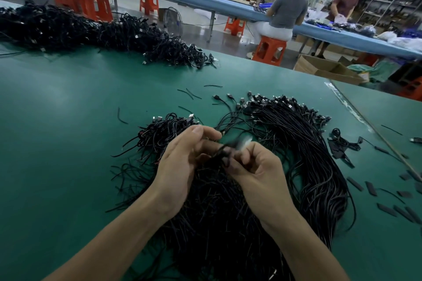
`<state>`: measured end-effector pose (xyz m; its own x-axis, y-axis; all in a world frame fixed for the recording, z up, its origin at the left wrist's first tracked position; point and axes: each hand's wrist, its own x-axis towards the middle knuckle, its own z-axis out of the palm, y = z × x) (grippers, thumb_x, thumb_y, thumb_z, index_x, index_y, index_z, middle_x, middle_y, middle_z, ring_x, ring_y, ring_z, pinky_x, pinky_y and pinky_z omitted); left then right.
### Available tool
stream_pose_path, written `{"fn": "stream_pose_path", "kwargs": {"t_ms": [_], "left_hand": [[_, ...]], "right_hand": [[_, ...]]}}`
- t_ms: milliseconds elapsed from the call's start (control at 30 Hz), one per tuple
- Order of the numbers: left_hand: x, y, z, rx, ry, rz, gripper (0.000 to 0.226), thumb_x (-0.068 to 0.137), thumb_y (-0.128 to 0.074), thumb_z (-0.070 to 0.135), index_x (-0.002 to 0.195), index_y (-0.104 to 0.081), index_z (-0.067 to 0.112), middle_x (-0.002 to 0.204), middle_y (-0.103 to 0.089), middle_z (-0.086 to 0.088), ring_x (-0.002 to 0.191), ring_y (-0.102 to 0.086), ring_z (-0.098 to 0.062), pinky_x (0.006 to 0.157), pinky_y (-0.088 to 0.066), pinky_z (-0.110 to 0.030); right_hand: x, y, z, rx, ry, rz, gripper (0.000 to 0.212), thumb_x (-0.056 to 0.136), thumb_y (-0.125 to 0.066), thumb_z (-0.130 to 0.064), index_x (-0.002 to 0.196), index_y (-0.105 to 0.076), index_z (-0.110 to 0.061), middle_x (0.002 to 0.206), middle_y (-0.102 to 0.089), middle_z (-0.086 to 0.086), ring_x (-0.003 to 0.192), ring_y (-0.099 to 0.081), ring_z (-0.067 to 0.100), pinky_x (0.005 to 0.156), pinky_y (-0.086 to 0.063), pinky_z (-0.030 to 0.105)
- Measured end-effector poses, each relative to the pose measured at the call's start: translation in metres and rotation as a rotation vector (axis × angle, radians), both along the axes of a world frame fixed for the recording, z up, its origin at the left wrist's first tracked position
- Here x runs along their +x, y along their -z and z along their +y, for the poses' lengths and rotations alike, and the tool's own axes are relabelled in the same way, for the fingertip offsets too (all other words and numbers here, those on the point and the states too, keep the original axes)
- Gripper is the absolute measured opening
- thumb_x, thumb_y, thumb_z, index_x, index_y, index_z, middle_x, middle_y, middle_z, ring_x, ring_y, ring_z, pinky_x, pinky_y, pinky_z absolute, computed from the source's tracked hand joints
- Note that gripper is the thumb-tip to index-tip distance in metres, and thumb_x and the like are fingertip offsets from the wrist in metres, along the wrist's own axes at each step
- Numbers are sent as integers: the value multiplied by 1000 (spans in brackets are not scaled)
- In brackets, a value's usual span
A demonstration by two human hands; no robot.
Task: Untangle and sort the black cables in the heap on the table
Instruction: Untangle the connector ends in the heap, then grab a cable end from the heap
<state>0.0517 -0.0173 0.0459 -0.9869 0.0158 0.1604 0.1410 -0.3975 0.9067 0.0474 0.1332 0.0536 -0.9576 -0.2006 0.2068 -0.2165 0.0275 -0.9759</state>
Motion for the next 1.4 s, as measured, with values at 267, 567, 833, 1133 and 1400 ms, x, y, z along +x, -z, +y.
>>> {"fn": "stream_pose_path", "kwargs": {"t_ms": [267, 567, 833, 1133, 1400], "left_hand": [[1, 16, 1, -548, -316, 140, 35, 70, -88, 30, 88, -59, 28, 67, -49, 15, 58, -40, -2, 54, -36, -14], [-1, 15, 5, -160, -61, -44, 18, 98, -57, 5, 92, -73, 11, 85, -76, -6, 80, -73, -18, 71, -58, -25], [0, 14, 2, -164, -46, 45, 33, 78, -80, 9, 106, -64, 15, 96, -77, -6, 91, -74, -20, 76, -56, -21], [-10, 11, -19, -709, 58, 410, 36, 80, -81, 18, 112, -71, 31, 102, -74, 20, 96, -70, 0, 86, -52, -14], [-57, -4, -51, -905, -559, 180, 33, 78, -83, 19, 106, -69, 29, 95, -69, 18, 68, -65, 8, 65, -44, 2]], "right_hand": [[-7, -2, 3, 36, 132, 112, 38, 88, -66, 7, 70, -42, -17, 72, -68, -5, 71, -64, 5, 71, -53, 19], [-3, -1, 2, 33, 63, 129, 41, 89, -63, 9, 67, -39, -15, 70, -64, -8, 70, -62, 3, 70, -53, 17], [-3, 6, 1, -3, 24, -55, 51, 90, -61, 8, 58, -40, -25, 63, -50, 1, 61, -44, 16, 59, -46, 25], [-6, 22, 17, -349, -159, -452, 27, 72, -72, -6, 91, -53, -7, 74, -63, 7, 64, -61, 13, 58, -51, 22], [-57, 39, 70, 549, 357, -202, 10, 97, -61, -19, 103, -68, -15, 87, -73, -3, 80, -68, 10, 68, -49, 20]]}}
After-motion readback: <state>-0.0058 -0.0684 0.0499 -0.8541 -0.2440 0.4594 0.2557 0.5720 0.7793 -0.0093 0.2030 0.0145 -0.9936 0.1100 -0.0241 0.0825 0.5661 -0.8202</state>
